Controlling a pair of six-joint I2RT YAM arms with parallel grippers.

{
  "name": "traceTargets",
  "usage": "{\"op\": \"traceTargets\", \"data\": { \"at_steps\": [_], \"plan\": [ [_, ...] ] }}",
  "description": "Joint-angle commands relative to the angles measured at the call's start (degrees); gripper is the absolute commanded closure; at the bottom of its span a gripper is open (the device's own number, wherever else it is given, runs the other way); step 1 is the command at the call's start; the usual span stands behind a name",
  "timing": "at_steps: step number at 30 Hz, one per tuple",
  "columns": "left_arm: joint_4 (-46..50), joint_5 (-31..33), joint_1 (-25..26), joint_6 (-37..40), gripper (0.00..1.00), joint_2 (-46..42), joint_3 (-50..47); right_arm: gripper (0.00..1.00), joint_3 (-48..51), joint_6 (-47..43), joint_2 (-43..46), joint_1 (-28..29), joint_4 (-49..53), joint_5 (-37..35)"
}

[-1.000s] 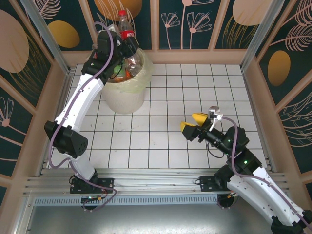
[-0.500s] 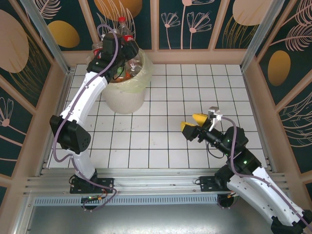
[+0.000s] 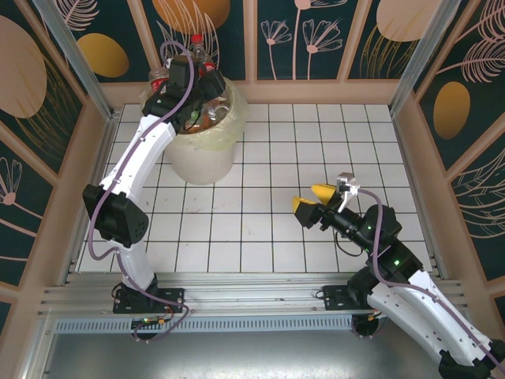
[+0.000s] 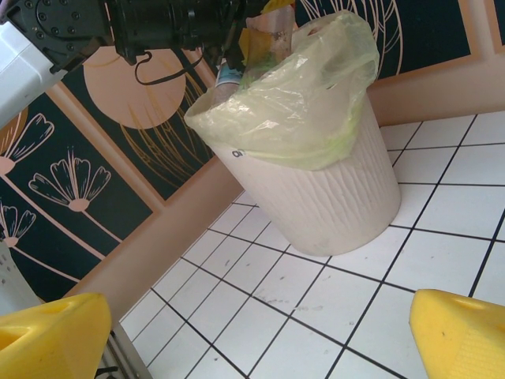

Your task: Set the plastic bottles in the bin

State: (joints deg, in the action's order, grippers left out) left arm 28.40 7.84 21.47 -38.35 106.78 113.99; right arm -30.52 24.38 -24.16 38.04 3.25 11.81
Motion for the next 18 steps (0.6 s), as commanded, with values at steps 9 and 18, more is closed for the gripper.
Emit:
{"op": "traceTargets", "data": {
  "at_steps": [9,18],
  "plan": [
    [4.6,5.1,-0.7,5.8,0.22,0.4,3.8,0.02,1.2,-0.3,0.0,0.1,-1.1,-1.1],
    [7.2,5.1,-0.7,8.1,0.34,0.3,4.2,0.02,1.4,-0.3,-0.5,0.1,-1.5,-1.2]
  ]
}}
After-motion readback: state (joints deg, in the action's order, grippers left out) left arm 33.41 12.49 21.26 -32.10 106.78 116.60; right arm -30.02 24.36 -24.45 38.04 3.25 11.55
